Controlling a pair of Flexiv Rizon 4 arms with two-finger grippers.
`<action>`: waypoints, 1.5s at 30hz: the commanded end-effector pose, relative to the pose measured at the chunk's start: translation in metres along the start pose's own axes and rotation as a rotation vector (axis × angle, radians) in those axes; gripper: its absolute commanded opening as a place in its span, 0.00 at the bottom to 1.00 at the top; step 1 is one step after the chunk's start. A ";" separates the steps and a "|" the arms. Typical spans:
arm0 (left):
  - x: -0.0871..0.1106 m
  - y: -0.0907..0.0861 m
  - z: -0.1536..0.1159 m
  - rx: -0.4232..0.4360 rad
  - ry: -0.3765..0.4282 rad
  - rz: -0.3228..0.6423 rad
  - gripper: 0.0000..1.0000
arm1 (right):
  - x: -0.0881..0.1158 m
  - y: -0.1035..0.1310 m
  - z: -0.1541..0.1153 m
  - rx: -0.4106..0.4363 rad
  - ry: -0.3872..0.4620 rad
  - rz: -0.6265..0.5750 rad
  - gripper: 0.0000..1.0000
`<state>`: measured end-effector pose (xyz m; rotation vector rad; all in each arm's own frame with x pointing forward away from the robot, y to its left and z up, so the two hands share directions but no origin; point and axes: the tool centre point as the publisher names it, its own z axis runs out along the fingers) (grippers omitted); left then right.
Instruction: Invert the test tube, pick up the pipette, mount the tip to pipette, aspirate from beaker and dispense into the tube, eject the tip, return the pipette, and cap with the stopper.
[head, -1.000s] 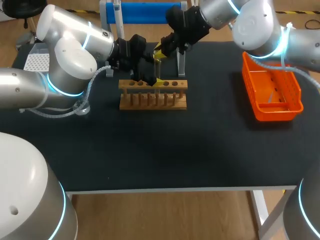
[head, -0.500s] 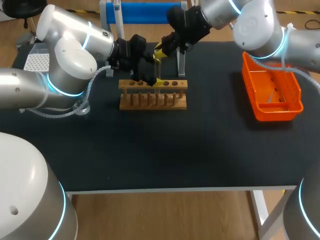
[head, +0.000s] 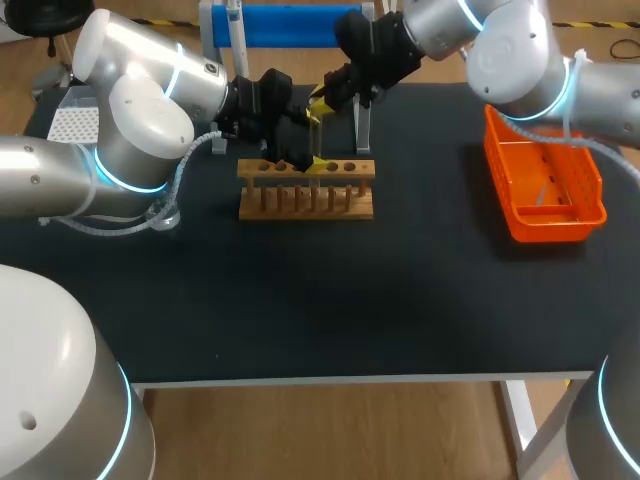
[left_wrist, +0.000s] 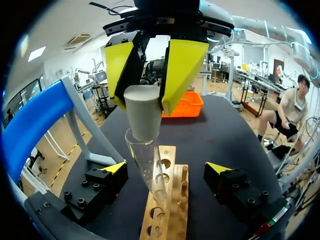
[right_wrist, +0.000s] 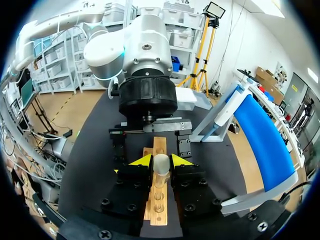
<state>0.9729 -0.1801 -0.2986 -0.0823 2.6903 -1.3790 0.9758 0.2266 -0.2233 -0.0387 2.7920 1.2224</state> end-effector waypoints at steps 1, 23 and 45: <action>-0.001 0.000 0.000 -0.002 0.003 -0.001 1.00 | 0.001 0.000 -0.002 -0.006 -0.003 -0.002 0.00; -0.001 0.000 0.000 -0.002 0.003 -0.001 1.00 | 0.002 -0.003 0.002 0.001 0.003 0.002 0.00; -0.001 0.000 0.000 -0.002 0.003 -0.001 1.00 | 0.010 -0.019 0.013 0.035 0.027 0.024 0.50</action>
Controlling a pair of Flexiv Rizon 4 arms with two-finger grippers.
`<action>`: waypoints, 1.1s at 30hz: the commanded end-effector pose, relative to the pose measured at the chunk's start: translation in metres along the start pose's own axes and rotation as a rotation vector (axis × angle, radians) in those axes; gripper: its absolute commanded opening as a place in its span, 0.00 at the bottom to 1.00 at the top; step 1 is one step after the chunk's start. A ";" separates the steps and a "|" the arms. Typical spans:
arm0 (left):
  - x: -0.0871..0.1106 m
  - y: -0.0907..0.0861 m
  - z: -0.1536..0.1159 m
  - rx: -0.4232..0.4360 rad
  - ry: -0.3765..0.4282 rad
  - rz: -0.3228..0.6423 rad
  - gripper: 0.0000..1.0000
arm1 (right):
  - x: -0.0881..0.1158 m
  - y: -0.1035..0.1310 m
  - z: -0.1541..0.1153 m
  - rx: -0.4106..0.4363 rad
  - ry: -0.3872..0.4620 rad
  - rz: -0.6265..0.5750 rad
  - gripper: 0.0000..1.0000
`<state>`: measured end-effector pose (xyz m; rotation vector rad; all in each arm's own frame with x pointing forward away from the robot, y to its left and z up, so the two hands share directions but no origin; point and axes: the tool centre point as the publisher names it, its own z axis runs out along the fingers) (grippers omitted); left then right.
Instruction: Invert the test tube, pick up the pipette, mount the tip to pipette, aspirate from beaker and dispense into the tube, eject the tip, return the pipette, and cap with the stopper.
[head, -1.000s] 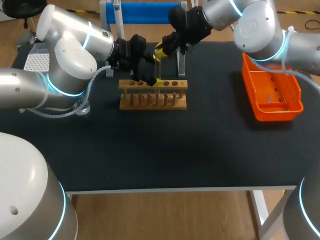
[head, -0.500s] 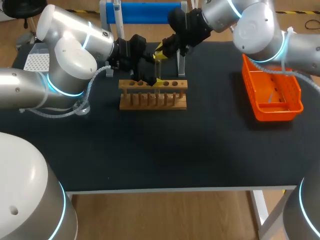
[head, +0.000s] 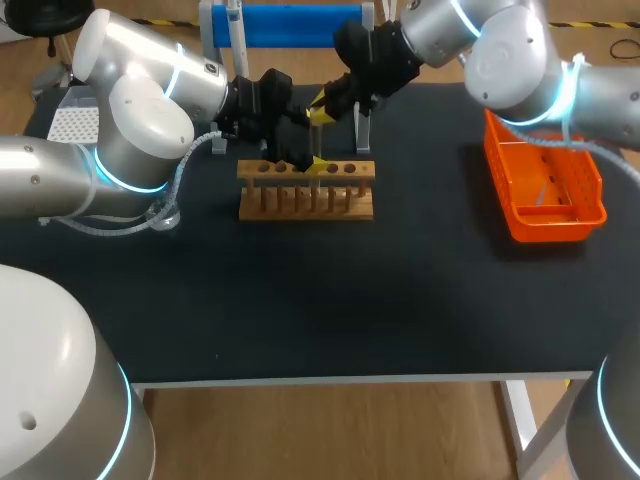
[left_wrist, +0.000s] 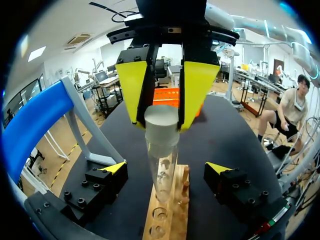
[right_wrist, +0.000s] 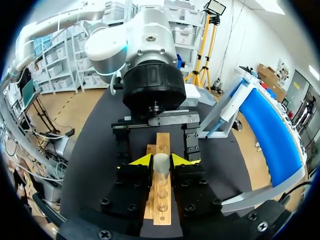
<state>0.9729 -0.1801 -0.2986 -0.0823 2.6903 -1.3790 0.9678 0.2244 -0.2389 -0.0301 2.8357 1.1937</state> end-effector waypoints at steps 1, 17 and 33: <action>-0.001 0.000 0.000 -0.002 0.003 -0.001 1.00 | 0.000 -0.008 0.004 0.004 -0.002 0.013 0.98; -0.001 0.000 0.000 -0.002 0.003 -0.001 1.00 | 0.005 -0.023 -0.047 -0.292 -0.062 -0.024 1.00; -0.001 0.000 0.000 -0.002 0.003 -0.001 1.00 | 0.014 -0.010 -0.065 -0.602 0.020 -0.053 0.00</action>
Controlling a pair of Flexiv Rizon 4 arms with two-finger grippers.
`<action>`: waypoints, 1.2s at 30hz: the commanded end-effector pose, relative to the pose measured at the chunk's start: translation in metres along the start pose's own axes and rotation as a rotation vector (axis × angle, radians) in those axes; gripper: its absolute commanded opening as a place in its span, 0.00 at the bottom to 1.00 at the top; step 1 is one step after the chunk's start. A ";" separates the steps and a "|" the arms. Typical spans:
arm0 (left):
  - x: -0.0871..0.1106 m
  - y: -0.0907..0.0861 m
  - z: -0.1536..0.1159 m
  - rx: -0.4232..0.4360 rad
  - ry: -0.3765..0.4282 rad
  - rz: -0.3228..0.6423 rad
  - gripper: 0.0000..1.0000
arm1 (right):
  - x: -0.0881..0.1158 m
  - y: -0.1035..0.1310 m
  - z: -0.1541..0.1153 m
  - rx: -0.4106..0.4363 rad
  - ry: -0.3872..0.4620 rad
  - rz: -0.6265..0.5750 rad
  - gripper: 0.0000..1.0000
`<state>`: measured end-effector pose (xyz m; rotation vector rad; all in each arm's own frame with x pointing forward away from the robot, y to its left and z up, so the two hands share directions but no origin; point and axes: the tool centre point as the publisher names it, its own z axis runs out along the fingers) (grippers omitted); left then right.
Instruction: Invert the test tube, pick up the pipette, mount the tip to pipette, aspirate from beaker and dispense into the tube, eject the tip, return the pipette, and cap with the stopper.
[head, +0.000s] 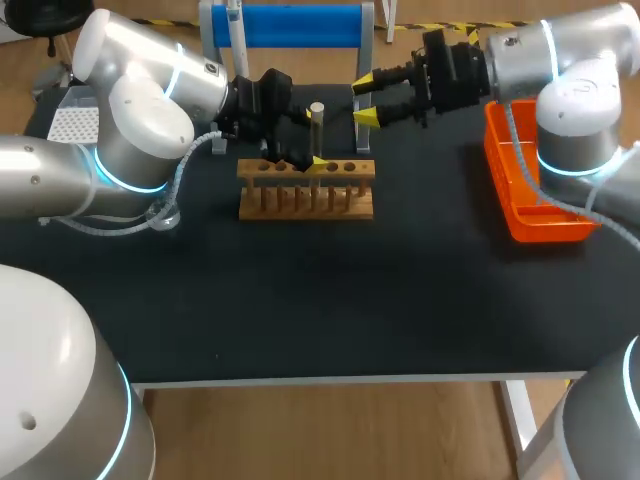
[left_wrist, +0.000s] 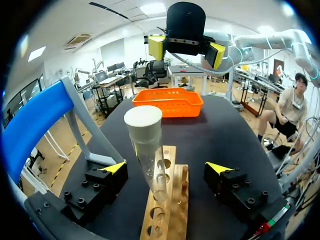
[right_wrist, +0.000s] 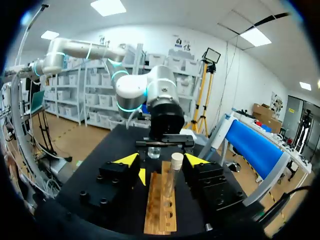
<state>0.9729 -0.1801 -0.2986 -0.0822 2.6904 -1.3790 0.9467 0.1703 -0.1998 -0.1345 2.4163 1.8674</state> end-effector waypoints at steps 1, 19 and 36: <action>-0.001 0.000 0.000 -0.002 0.003 -0.001 1.00 | -0.004 -0.001 0.001 -0.090 0.023 0.018 0.00; -0.001 0.000 0.000 -0.002 0.003 -0.001 1.00 | -0.007 0.010 0.023 -0.196 0.093 0.131 0.00; -0.001 0.000 0.000 -0.002 0.003 -0.001 1.00 | -0.014 0.008 0.051 -0.182 0.112 0.139 0.00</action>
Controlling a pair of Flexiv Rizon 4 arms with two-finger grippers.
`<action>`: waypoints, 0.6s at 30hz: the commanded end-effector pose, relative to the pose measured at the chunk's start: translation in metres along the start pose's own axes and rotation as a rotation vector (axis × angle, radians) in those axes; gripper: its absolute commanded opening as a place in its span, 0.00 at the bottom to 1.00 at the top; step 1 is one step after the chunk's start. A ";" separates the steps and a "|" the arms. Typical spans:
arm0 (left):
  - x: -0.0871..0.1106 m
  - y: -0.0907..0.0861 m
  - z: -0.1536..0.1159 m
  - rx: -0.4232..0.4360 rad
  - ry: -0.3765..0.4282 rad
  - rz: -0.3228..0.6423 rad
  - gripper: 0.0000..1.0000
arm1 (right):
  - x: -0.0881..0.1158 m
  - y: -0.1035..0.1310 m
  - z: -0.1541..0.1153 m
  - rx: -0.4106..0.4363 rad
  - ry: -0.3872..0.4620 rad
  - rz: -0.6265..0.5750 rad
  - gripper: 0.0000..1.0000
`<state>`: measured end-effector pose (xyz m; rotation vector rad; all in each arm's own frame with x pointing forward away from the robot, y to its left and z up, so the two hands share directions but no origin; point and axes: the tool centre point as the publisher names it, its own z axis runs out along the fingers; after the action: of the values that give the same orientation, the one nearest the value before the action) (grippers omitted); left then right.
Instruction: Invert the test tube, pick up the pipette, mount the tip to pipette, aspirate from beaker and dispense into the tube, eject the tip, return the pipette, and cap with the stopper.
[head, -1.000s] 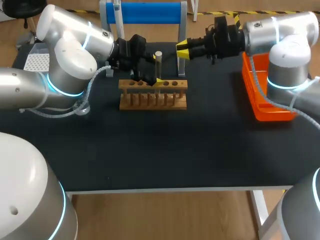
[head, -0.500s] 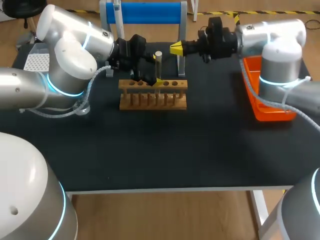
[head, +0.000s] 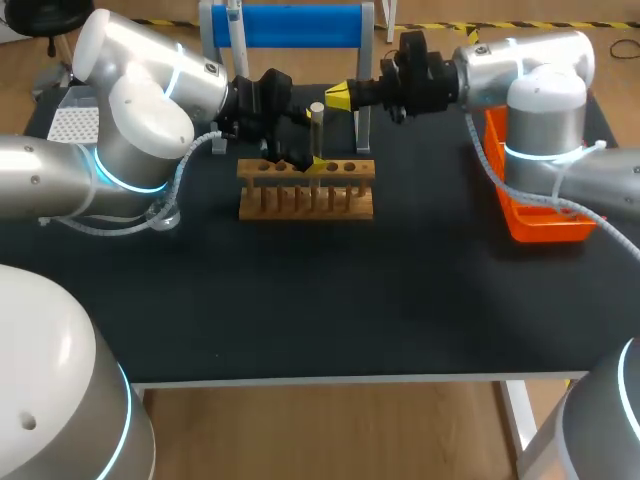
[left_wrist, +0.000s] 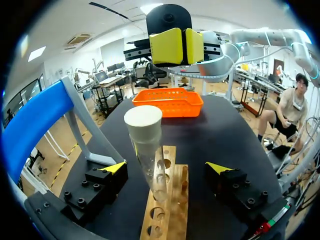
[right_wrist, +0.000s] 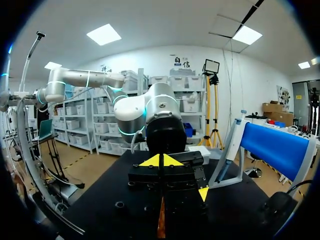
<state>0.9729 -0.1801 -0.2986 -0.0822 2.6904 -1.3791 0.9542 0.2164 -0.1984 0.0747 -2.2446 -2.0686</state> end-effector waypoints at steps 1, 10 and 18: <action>-0.001 0.000 0.000 -0.002 0.002 -0.001 1.00 | -0.008 -0.005 0.006 -0.002 0.009 0.003 0.00; -0.001 0.000 0.000 -0.002 0.002 -0.001 1.00 | -0.017 -0.010 0.010 -0.003 0.008 0.011 0.00; -0.001 0.000 0.000 -0.002 0.002 -0.001 1.00 | -0.022 -0.015 0.013 -0.001 0.012 0.018 0.00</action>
<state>0.9729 -0.1801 -0.2986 -0.0822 2.6904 -1.3791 0.9698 0.2293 -0.2124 0.0563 -2.2387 -2.0579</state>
